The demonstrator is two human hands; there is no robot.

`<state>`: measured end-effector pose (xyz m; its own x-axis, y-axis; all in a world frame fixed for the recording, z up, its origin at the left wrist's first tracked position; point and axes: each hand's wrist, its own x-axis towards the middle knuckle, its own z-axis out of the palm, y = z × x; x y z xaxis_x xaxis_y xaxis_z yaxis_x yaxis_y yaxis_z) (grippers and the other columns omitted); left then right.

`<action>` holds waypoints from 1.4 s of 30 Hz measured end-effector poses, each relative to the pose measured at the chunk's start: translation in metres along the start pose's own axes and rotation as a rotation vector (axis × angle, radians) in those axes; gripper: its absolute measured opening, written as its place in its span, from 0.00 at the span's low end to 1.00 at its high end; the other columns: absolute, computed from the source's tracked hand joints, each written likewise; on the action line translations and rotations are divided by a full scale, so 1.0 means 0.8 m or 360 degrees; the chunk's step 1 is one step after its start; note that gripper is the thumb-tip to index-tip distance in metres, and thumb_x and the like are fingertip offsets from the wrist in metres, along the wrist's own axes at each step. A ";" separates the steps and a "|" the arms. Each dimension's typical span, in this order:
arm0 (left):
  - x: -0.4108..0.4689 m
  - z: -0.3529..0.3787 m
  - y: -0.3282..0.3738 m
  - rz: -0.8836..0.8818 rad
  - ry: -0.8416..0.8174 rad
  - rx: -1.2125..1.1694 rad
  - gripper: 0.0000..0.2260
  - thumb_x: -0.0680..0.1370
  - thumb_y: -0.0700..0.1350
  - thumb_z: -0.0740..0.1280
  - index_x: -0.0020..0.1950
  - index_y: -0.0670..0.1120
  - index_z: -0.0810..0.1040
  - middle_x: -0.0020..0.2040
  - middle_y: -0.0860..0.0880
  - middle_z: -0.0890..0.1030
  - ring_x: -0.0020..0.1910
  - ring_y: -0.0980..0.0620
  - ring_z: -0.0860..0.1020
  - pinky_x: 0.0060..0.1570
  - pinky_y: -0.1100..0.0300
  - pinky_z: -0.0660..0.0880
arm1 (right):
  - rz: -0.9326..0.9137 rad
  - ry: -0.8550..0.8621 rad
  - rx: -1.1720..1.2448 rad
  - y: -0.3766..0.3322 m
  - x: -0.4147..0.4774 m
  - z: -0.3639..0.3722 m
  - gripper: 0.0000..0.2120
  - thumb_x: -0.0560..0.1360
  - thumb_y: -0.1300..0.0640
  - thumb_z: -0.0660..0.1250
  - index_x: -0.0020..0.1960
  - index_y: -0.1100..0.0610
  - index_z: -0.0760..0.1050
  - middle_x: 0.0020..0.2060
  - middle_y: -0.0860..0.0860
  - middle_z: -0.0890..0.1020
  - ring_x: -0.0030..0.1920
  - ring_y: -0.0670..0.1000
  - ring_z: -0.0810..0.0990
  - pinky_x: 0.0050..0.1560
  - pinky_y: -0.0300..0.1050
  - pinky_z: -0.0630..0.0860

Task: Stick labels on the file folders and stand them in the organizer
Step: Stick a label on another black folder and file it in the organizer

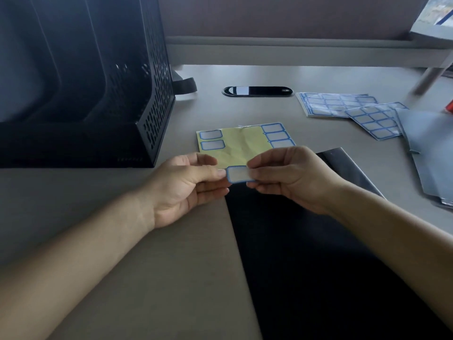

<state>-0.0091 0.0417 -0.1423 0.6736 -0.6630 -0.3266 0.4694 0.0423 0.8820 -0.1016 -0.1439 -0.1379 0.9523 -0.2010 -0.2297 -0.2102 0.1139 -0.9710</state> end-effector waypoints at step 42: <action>0.011 -0.044 -0.041 0.1374 -0.0037 0.2366 0.15 0.74 0.46 0.62 0.57 0.51 0.84 0.60 0.49 0.81 0.57 0.46 0.78 0.55 0.46 0.76 | -0.0224 0.0320 -0.0841 0.020 0.020 0.002 0.06 0.75 0.65 0.71 0.46 0.55 0.83 0.35 0.49 0.86 0.34 0.45 0.86 0.42 0.36 0.81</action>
<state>0.0014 0.0608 -0.1858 0.4131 -0.8329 0.3682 -0.8967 -0.3016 0.3239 -0.0898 -0.1437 -0.1573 0.9292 -0.3656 -0.0541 -0.2158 -0.4179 -0.8825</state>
